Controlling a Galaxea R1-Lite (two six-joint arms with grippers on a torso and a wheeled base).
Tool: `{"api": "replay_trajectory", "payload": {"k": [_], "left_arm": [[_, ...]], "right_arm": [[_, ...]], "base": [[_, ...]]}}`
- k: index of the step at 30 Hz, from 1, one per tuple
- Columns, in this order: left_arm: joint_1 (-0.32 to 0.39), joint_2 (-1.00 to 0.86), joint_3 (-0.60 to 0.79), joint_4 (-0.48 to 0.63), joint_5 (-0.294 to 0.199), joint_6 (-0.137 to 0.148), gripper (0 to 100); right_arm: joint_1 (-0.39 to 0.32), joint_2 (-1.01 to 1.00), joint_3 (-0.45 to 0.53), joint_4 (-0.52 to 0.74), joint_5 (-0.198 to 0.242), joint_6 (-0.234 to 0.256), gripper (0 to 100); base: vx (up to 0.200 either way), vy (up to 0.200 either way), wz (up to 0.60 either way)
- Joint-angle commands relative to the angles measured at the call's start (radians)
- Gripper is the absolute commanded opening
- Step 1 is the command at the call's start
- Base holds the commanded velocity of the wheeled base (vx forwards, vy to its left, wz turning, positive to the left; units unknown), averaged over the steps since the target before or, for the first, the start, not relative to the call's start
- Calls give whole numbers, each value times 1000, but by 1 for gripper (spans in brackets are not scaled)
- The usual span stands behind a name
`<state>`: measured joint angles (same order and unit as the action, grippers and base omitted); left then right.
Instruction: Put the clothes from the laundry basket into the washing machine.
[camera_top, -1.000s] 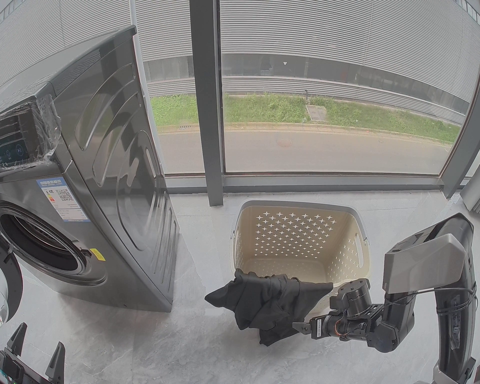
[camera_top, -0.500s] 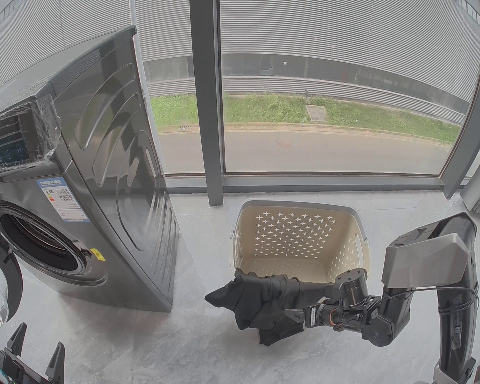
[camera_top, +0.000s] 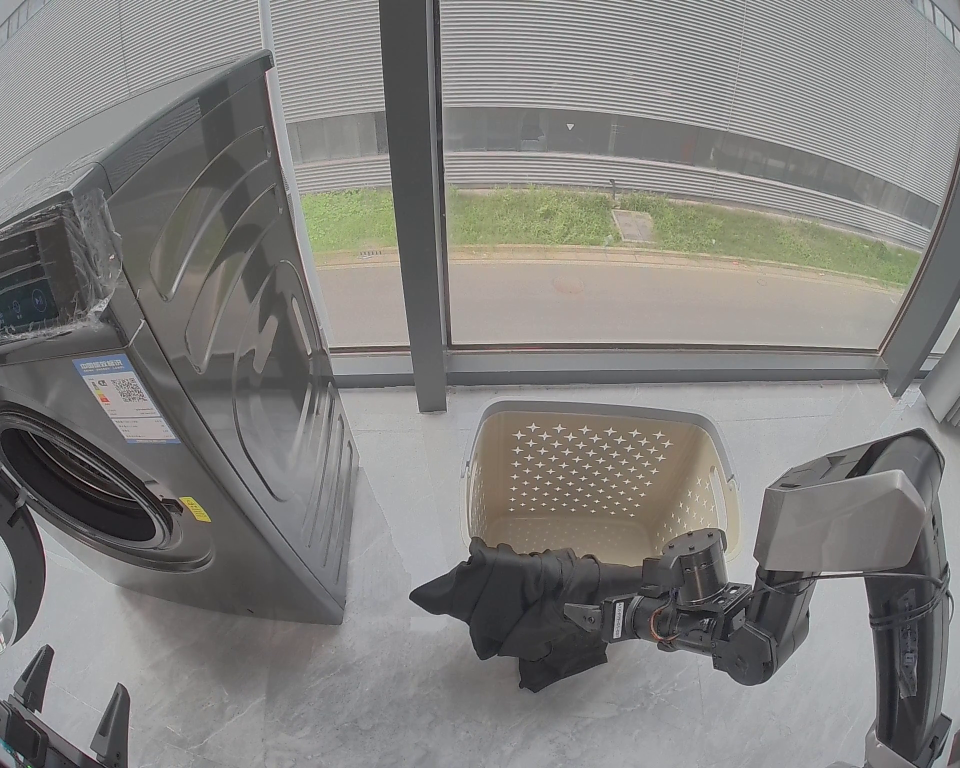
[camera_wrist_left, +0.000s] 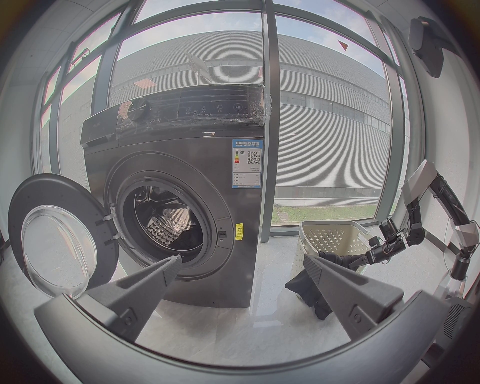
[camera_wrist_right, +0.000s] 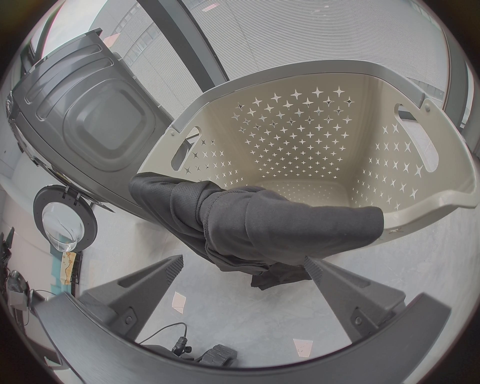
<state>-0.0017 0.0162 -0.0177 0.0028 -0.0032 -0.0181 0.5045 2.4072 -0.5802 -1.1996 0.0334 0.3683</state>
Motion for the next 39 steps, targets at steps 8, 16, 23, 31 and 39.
{"api": "replay_trajectory", "payload": {"k": [8, 16, 23, 31, 39], "left_arm": [[0, -16, 15, 0, 2, 0, 100], [0, -16, 15, 0, 2, 0, 100], [0, -16, 15, 0, 2, 0, 100], [0, -16, 15, 0, 3, 0, 100], [0, -16, 15, 0, 2, 0, 100]], "right_arm": [[2, 30, -38, -3, -3, 0, 100], [2, 30, -44, -35, -4, -2, 0], [12, -14, -1, -48, -1, -2, 0], [40, -247, 114, -35, 0, -2, 0], [59, -306, 152, -43, 0, -2, 0]], "base": [[0, 0, 0], [0, 0, 0], [0, 0, 0], [0, 0, 0], [0, 0, 0]]}}
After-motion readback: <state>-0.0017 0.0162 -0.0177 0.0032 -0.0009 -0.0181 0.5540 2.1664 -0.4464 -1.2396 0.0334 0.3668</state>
